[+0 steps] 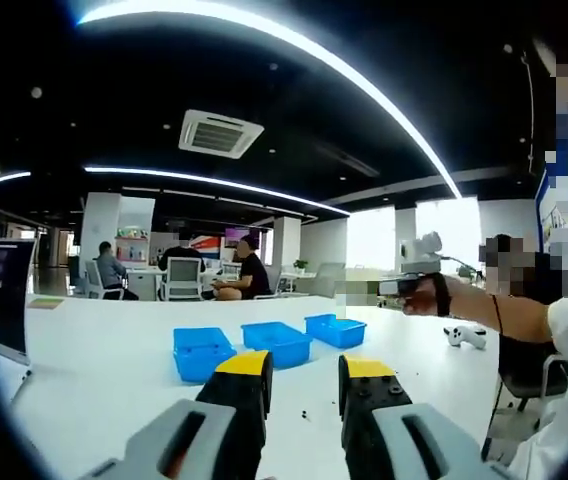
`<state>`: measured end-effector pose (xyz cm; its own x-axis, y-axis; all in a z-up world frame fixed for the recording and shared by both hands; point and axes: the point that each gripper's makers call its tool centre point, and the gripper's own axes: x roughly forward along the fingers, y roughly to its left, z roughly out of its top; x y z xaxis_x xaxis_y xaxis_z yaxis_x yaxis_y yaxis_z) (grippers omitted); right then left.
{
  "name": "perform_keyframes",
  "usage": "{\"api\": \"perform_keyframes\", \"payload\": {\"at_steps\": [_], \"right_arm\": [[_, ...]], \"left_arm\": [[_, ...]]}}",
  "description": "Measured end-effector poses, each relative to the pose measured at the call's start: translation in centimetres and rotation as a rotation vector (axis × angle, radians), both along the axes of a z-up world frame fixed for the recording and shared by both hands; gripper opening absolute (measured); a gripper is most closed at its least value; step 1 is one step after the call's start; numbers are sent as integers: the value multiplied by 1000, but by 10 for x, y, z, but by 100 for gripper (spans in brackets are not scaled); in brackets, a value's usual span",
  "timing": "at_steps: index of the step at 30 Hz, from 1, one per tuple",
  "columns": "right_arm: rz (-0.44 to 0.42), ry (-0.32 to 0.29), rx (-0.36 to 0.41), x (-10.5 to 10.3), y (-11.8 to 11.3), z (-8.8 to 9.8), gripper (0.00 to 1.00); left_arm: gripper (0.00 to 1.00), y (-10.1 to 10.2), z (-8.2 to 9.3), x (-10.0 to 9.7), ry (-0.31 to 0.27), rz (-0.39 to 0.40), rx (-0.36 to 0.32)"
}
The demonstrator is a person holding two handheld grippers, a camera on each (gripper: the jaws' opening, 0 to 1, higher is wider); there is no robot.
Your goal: Pick up the resistors one by one and place each resistor into its matching bin, sorting the parts by color and model until every resistor is separated into the correct bin for its type
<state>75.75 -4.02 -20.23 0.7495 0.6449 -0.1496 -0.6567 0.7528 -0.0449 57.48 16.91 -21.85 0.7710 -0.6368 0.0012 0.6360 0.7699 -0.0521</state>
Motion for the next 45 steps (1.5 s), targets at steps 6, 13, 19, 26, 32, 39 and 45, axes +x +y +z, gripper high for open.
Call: {"api": "perform_keyframes", "payload": {"at_steps": [6,13,19,26,32,39,45], "right_arm": [[-59,44,-48,65,13,-18,5],[-180,74,-79,118,8,-45,5],[-191,74,-68,126,11,-52,50],[-192,47,-65,113,-1,-42,46],[-74,30,222,68,2,4,41],[-26,3,218,7,-12,22,34],[10,-21,242,-55,-28,37,36]], "left_arm": [[28,1,0,0,1,-1,-2],[28,4,0,1,0,7,-6],[28,4,-1,2,3,7,-2],[28,3,-1,2,3,8,-3],[28,2,0,1,0,6,2],[28,-1,1,-1,-3,1,4],[28,2,2,-1,-4,6,3]]}}
